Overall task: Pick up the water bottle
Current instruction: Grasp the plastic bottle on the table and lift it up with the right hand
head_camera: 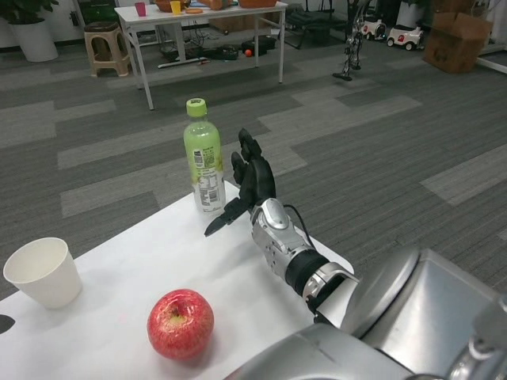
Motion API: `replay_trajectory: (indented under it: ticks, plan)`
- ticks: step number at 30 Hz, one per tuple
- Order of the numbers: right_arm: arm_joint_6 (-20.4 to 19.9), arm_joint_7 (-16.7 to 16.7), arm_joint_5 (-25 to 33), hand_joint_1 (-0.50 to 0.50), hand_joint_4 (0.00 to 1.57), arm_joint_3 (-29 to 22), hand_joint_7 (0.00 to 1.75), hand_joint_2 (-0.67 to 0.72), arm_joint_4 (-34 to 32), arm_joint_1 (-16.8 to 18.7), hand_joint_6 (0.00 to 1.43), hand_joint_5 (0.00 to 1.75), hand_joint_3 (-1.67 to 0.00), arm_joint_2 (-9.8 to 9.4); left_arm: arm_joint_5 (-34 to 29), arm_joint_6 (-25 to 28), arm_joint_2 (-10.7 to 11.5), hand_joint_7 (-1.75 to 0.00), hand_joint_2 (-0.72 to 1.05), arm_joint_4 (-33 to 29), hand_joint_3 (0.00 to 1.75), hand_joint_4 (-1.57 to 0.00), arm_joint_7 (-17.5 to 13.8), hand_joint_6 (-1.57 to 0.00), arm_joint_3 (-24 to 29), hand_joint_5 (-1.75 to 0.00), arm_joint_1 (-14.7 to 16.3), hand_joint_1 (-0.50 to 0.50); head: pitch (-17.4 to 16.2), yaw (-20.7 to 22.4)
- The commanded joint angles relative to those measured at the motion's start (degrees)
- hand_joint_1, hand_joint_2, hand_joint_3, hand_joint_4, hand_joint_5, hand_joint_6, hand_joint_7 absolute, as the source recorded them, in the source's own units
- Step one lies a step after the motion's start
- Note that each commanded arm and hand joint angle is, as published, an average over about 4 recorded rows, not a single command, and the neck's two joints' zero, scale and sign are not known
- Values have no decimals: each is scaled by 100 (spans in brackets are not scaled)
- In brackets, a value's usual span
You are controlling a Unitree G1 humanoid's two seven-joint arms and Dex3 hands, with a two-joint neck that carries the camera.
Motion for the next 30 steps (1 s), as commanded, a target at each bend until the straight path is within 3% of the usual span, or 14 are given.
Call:
replay_trajectory:
  ticks: [1,18,30]
  plan:
    - [-113,-17,-57,-46,0,-45,0,66,180,-213,0,0,0,63,-17,-63,16,0,-72,30,9,0,26,0,34,0,1,-50,51,-28]
    - [-113,-70,-358,-46,0,-54,0,60,552,-699,0,0,0,-7,-19,-63,27,0,-72,57,9,0,39,0,-1,0,-30,-50,239,-138]
    - [-104,-217,-525,-46,0,-54,0,60,1158,-1259,0,0,0,-126,-19,-63,27,0,-72,50,9,0,48,0,-28,0,-65,-50,370,-64]
